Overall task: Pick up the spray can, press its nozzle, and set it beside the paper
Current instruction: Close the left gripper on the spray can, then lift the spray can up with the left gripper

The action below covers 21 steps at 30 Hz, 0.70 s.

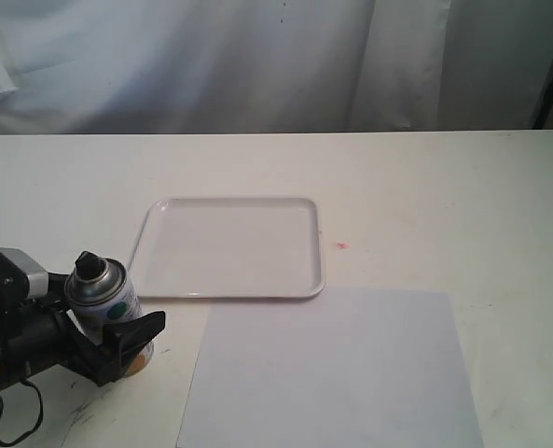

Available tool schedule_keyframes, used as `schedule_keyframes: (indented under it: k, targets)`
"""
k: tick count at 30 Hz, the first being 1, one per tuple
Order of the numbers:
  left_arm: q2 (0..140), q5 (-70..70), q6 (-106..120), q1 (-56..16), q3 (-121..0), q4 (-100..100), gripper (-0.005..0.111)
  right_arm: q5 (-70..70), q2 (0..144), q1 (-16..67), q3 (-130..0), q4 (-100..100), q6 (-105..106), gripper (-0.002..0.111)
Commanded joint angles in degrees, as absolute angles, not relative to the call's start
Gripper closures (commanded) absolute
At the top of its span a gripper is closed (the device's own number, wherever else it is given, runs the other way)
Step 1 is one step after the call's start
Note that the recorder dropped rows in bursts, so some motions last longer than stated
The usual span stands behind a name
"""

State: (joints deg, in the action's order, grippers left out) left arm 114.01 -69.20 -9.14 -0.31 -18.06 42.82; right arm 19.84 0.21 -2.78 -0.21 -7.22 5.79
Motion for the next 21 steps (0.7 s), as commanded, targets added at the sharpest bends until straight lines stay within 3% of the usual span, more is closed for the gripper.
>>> schedule_keyframes:
  k: [1,7,10,13,15,21]
  targets:
    - [113.98,-69.96,-9.16,-0.62,-18.31,42.25,0.011,19.84,0.0,-3.01,0.0,-7.11,5.59,0.108]
    - [113.98,-69.96,-9.16,-0.62,-18.31,42.71,0.05,19.84,0.0,-3.01,0.0,-7.11,5.59,0.108]
    - [113.98,-69.96,-9.16,-0.62,-18.31,43.62,0.077,19.84,0.0,-3.01,0.0,-7.11,5.59,0.108]
    - [113.98,-69.96,-9.65,-0.62,-18.31,44.27,0.088,19.84,0.0,-3.01,0.0,-7.11,5.59,0.108]
    - [113.37,-69.96,-13.12,-0.62,-18.31,44.27,0.104,19.84,0.0,-3.01,0.0,-7.11,5.59,0.108]
    - [101.39,-69.96,-16.68,-0.62,-18.31,41.86,0.107,19.84,0.0,-3.01,0.0,-8.38,5.59,0.108]
